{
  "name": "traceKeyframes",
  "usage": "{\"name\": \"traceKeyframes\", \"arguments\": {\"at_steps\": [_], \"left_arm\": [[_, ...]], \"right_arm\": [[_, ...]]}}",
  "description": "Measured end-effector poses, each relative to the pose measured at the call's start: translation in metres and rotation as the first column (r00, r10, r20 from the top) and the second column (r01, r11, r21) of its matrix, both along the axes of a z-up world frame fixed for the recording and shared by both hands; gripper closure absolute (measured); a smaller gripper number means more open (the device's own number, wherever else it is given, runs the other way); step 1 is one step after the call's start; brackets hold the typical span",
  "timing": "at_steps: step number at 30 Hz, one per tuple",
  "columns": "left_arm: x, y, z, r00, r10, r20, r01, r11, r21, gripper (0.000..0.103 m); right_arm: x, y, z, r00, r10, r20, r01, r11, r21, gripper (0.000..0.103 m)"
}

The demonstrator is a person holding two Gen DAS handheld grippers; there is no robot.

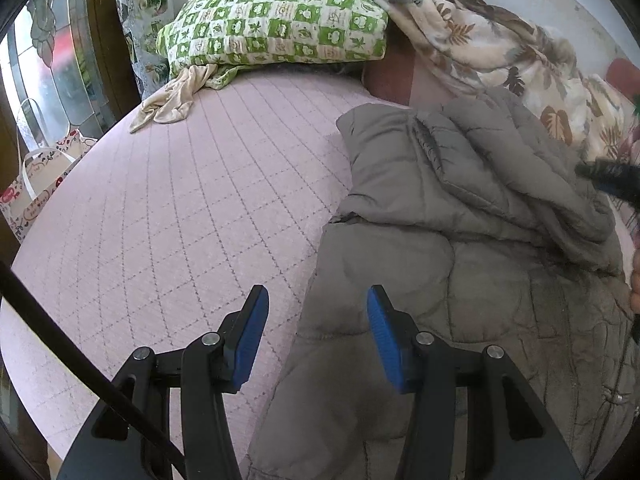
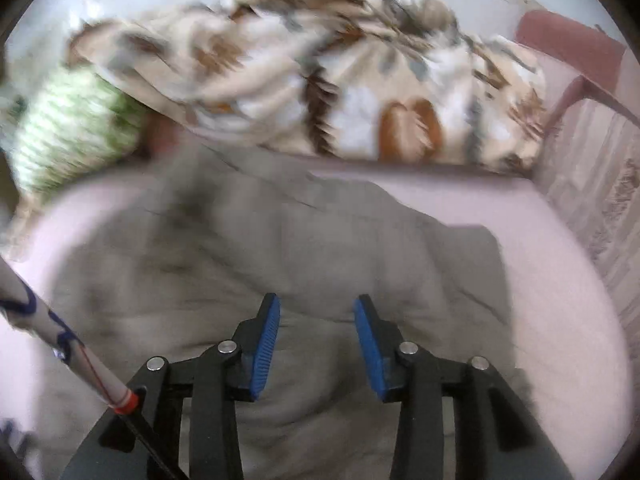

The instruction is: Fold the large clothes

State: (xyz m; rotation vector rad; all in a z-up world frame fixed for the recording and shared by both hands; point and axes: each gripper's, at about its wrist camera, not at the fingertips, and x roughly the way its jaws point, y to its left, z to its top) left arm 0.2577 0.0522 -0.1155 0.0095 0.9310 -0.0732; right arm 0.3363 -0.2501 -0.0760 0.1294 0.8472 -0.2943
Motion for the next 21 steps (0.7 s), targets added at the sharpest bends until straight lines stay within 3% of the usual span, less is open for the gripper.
{"name": "traceKeyframes", "arguments": {"at_steps": [3,7,10,14,18,21], "left_arm": [[0.002,0.000,-0.003,1.000,-0.003,-0.022,0.003,1.000,-0.007,0.053],[-0.001,0.004,0.001,1.000,0.007,-0.005,-0.007,1.000,0.002,0.053],[-0.004,0.011,0.006,0.999,0.031,0.011,-0.032,0.999,0.006,0.053],[-0.010,0.023,0.007,0.998,0.067,0.021,-0.067,0.998,0.011,0.053],[-0.021,0.031,0.007,0.997,0.075,0.021,-0.075,0.997,0.025,0.053],[-0.032,0.044,0.003,0.997,0.081,-0.008,-0.081,0.997,0.001,0.047]], "right_arm": [[0.005,0.030,-0.006,0.996,0.087,-0.027,-0.086,0.996,0.040,0.057],[0.023,0.051,-0.054,0.985,0.091,-0.145,-0.100,0.993,-0.061,0.057],[0.017,0.049,-0.043,0.983,0.096,-0.159,-0.107,0.992,-0.065,0.056],[-0.031,0.022,-0.003,0.989,0.115,-0.097,-0.107,0.991,0.085,0.043],[-0.095,-0.008,0.008,0.990,0.102,-0.102,-0.095,0.993,0.076,0.042],[-0.154,-0.050,0.000,0.992,0.024,-0.125,-0.016,0.998,0.064,0.038]]}}
